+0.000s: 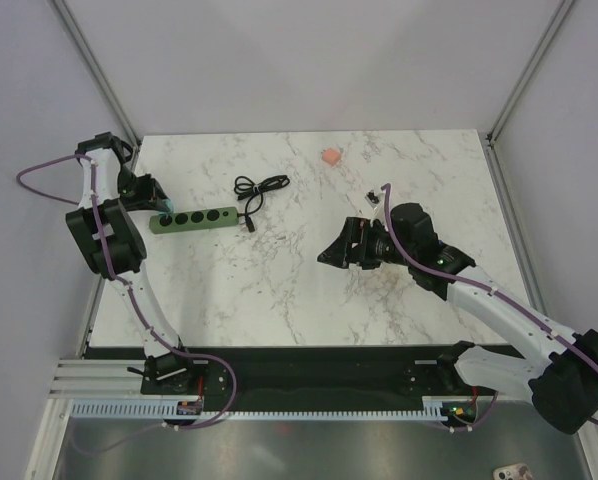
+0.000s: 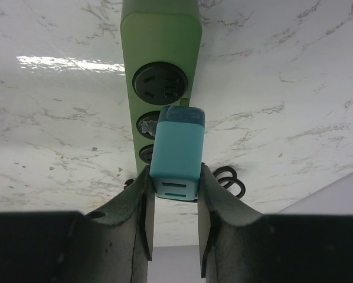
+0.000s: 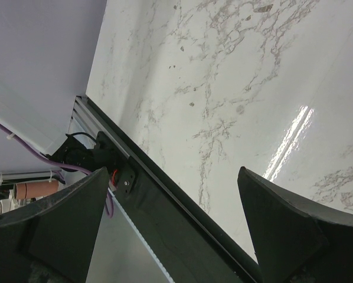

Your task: Insert the plug

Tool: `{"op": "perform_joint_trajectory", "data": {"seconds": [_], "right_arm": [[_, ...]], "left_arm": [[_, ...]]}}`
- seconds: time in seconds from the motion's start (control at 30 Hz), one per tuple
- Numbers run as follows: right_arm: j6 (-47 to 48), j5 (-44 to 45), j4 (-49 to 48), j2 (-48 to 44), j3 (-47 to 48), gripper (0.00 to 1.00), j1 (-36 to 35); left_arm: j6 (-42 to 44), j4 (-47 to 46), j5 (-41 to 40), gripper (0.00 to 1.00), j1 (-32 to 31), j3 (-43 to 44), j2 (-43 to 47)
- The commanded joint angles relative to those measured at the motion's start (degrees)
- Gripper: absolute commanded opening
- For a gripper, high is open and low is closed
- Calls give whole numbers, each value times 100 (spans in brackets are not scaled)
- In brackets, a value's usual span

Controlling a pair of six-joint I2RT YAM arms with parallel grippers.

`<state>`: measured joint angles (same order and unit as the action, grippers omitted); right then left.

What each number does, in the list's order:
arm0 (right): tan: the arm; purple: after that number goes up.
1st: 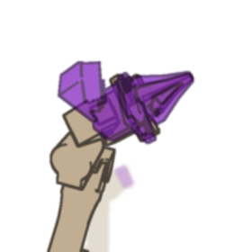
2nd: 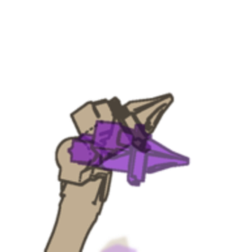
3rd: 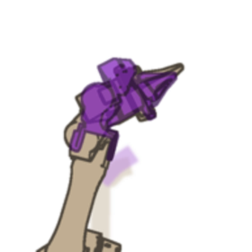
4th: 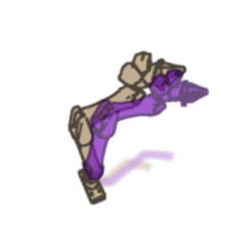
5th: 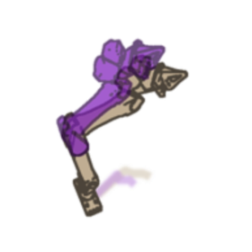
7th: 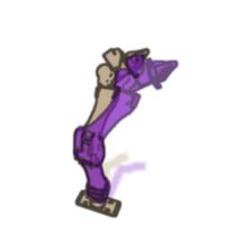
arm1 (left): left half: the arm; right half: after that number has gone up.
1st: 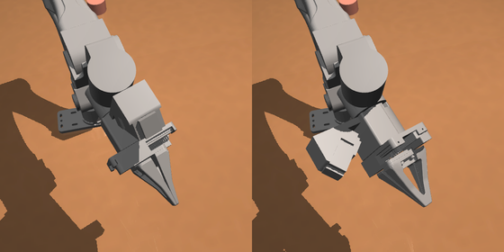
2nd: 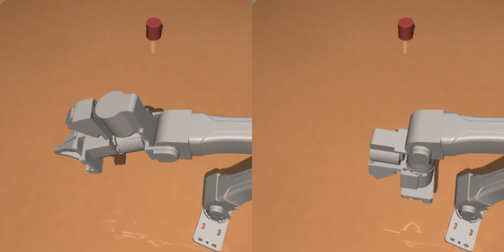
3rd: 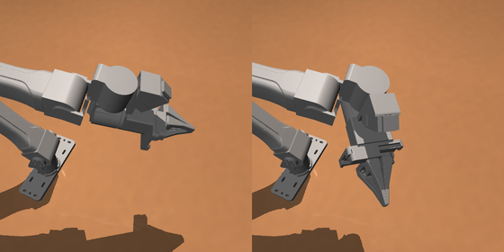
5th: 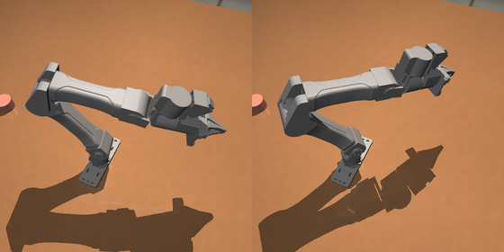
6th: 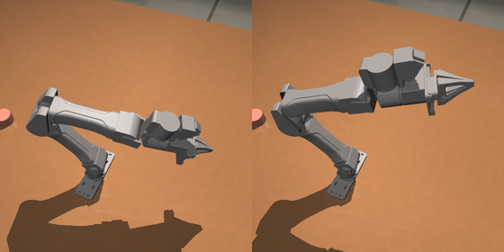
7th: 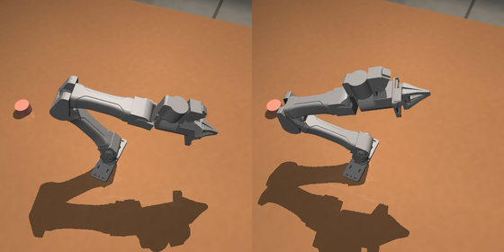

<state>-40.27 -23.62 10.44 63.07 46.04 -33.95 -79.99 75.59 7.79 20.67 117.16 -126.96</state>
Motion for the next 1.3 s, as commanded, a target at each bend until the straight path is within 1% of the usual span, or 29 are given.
{"op": "perform_joint_trajectory", "data": {"seconds": [0.0,0.13,0.77,0.93,1.27], "right_arm": [[-25,50,-59,-5,221,98,-6],[-42,50,-51,21,256,98,-6],[-112,50,-51,56,335,98,-6],[-113,50,-51,83,353,98,-6],[-130,68,-59,118,379,98,-6]], "left_arm": [[308,228,-120,2,131,281,-40],[361,254,-50,2,139,272,-57],[484,325,-181,2,289,272,-207],[589,245,20,2,306,254,-312],[607,263,-6,2,306,210,-338]]}}
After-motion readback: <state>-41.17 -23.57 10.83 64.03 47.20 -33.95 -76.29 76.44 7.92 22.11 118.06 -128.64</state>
